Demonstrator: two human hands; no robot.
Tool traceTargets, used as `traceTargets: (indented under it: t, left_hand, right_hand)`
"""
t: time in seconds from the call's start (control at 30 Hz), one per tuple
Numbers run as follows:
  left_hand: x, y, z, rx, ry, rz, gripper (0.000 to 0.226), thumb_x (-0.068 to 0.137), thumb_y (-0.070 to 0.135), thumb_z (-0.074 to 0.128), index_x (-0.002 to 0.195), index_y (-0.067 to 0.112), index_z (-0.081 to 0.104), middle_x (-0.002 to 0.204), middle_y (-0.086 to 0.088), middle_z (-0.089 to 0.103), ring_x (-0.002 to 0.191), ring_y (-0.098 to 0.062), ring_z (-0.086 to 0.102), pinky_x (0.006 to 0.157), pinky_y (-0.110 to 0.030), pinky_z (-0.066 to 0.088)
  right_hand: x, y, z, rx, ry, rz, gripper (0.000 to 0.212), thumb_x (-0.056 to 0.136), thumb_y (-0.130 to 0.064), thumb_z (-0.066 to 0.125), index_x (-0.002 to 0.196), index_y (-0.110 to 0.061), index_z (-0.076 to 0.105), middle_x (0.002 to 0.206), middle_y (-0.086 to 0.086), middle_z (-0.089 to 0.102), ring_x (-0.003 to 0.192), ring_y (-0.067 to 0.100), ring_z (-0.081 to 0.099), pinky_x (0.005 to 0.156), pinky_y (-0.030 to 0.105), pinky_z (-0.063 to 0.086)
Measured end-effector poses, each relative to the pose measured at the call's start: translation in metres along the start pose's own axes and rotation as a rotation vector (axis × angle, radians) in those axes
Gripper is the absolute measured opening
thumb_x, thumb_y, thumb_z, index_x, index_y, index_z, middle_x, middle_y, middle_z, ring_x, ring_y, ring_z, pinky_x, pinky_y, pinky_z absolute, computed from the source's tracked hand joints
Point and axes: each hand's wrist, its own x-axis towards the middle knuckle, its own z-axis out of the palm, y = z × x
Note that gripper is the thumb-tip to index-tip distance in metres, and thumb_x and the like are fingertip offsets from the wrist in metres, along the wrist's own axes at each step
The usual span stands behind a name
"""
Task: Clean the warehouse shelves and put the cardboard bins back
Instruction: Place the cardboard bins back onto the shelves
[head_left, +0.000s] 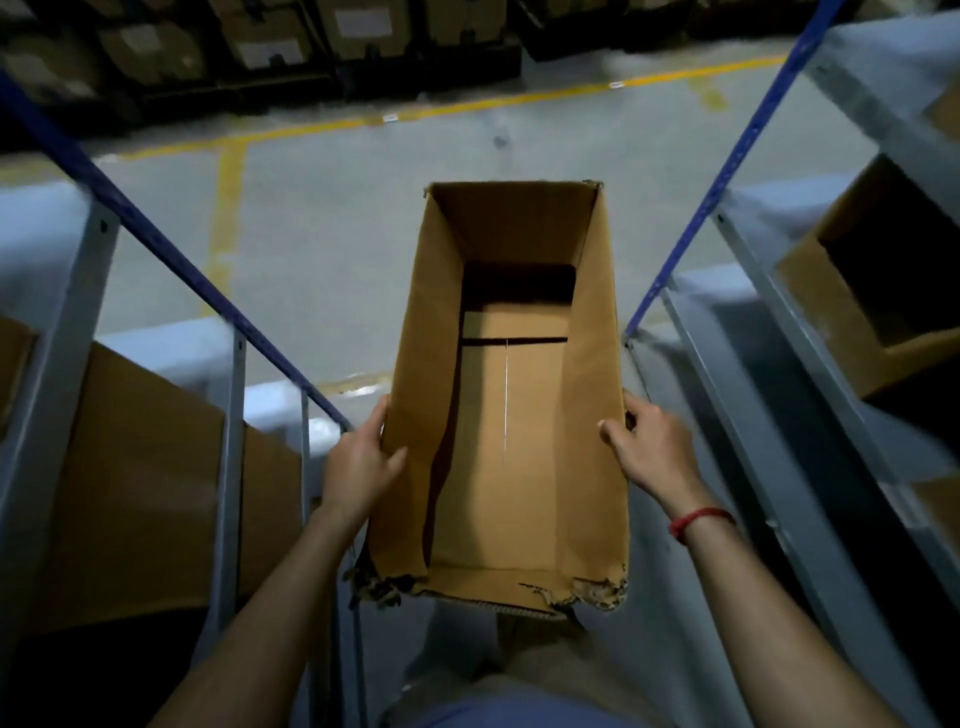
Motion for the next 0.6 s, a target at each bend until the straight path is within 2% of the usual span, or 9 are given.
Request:
traceTargets:
  t: [0.07, 0.17, 0.33, 0.5, 0.6]
  left_hand:
    - [0.034, -0.004, 0.001, 0.036, -0.010, -0.051, 0.079, 0.092, 0.024, 0.069, 0.155, 0.037, 0.024, 0.105, -0.003, 0.071, 0.081, -0.012, 0.066, 0.072, -0.033, 0.061]
    - [0.080, -0.009, -0.005, 0.037, -0.057, -0.133, 0.082, 0.093, 0.024, 0.069, 0.157, 0.037, 0.020, 0.102, -0.004, 0.071, 0.080, -0.014, 0.067, 0.076, -0.037, 0.061]
    - [0.143, -0.021, -0.019, 0.007, -0.131, -0.213, 0.077, 0.094, 0.019, 0.066, 0.156, 0.033, 0.022, 0.119, -0.007, 0.069, 0.101, -0.019, 0.068, 0.087, -0.038, 0.057]
    - [0.190, -0.044, -0.017, -0.043, -0.187, -0.303, 0.080, 0.096, 0.021, 0.062, 0.158, 0.035, 0.012, 0.125, -0.004, 0.064, 0.097, -0.010, 0.062, 0.086, -0.036, 0.055]
    - [0.220, -0.070, -0.005, -0.076, -0.234, -0.348, 0.083, 0.096, 0.024, 0.062, 0.158, 0.039, 0.007, 0.127, -0.005, 0.062, 0.104, -0.018, 0.065, 0.092, -0.043, 0.057]
  right_hand:
    - [0.039, -0.005, 0.013, -0.009, -0.040, -0.009, 0.023, 0.093, -0.030, 0.060, 0.115, -0.026, 0.067, 0.073, -0.007, 0.061, 0.069, 0.015, 0.059, 0.062, 0.028, 0.046]
    - [0.098, -0.016, 0.029, -0.037, -0.100, -0.036, 0.027, 0.094, -0.034, 0.060, 0.120, -0.029, 0.065, 0.074, -0.005, 0.063, 0.070, 0.017, 0.060, 0.064, 0.030, 0.049]
    - [0.183, -0.047, 0.056, -0.067, -0.185, -0.089, 0.020, 0.096, -0.031, 0.059, 0.113, -0.023, 0.066, 0.066, -0.008, 0.055, 0.061, 0.009, 0.050, 0.052, 0.023, 0.033]
    - [0.236, -0.070, 0.095, -0.095, -0.232, -0.110, 0.025, 0.096, -0.030, 0.058, 0.119, -0.025, 0.065, 0.069, -0.006, 0.058, 0.063, 0.014, 0.050, 0.055, 0.027, 0.034]
    - [0.263, -0.079, 0.125, -0.116, -0.250, -0.130, 0.033, 0.097, -0.031, 0.056, 0.129, -0.028, 0.061, 0.081, 0.002, 0.068, 0.068, 0.018, 0.053, 0.062, 0.027, 0.039]
